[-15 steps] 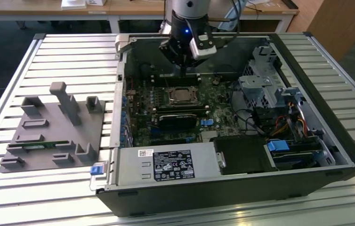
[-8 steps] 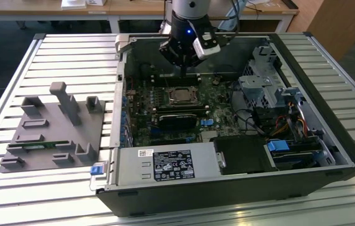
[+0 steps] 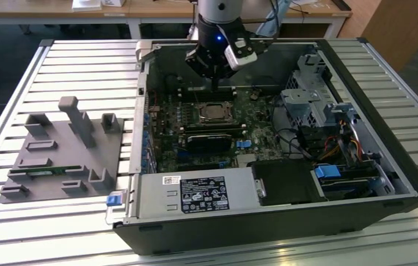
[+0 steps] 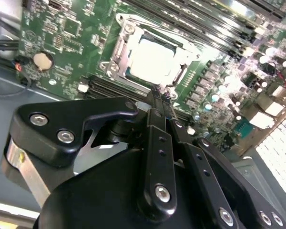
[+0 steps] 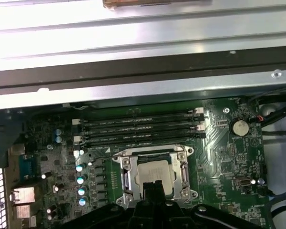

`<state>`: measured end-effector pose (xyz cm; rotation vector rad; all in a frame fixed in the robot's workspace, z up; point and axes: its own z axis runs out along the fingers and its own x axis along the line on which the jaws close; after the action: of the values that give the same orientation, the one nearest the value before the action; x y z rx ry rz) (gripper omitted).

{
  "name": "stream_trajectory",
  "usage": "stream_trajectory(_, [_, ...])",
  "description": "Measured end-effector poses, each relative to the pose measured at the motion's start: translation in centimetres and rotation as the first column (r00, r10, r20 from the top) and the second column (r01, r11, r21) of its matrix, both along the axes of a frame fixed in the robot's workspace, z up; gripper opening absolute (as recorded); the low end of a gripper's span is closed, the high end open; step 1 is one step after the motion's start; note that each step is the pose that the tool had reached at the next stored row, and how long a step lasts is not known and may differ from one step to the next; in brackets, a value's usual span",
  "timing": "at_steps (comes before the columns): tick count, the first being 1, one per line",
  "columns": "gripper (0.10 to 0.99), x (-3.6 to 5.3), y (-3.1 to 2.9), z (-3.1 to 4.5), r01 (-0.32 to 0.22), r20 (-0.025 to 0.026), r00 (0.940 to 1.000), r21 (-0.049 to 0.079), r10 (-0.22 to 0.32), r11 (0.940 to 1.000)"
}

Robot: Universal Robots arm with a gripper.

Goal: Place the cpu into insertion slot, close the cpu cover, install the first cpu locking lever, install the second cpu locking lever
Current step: 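Install the first cpu locking lever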

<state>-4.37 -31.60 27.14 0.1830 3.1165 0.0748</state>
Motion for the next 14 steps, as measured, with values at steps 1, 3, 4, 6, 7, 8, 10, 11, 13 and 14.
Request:
stream_trajectory(1, [0.106, -0.18, 0.00, -0.03, 0.000, 0.0001, 1.0000, 0.000, 0.000, 1.0000])
stream_trajectory(3, [0.106, -0.69, 0.00, -0.05, 0.000, -0.0002, 1.0000, 0.000, 0.000, 1.0000])
stream_trajectory(4, [0.106, -0.93, 0.00, -0.07, -0.002, 0.0000, 1.0000, 0.000, 0.002, 1.0000])
stream_trajectory(6, [0.106, -1.07, 0.00, -0.11, -0.021, -0.0001, 0.9998, 0.000, 0.021, 0.9998])
stream_trajectory(7, [0.106, -1.09, 0.00, -0.14, -0.035, -0.0001, 0.9994, 0.000, 0.035, 0.9994])
stream_trajectory(8, [0.106, -1.09, 0.00, -0.15, -0.053, -0.0001, 0.9986, 0.000, 0.053, 0.9986])
stream_trajectory(10, [0.106, -1.29, -0.01, -0.19, -0.072, -0.0001, 0.9974, 0.000, 0.072, 0.9974])
stream_trajectory(11, [0.106, -1.49, -0.01, -0.21, -0.075, -0.0001, 0.9972, 0.000, 0.075, 0.9972])
stream_trajectory(13, [0.106, -2.02, -0.01, -0.23, -0.075, -0.0001, 0.9972, 0.000, 0.075, 0.9972])
stream_trajectory(14, [0.106, -2.26, -0.01, -0.25, -0.075, 0.0000, 0.9972, 0.000, 0.075, 0.9972])
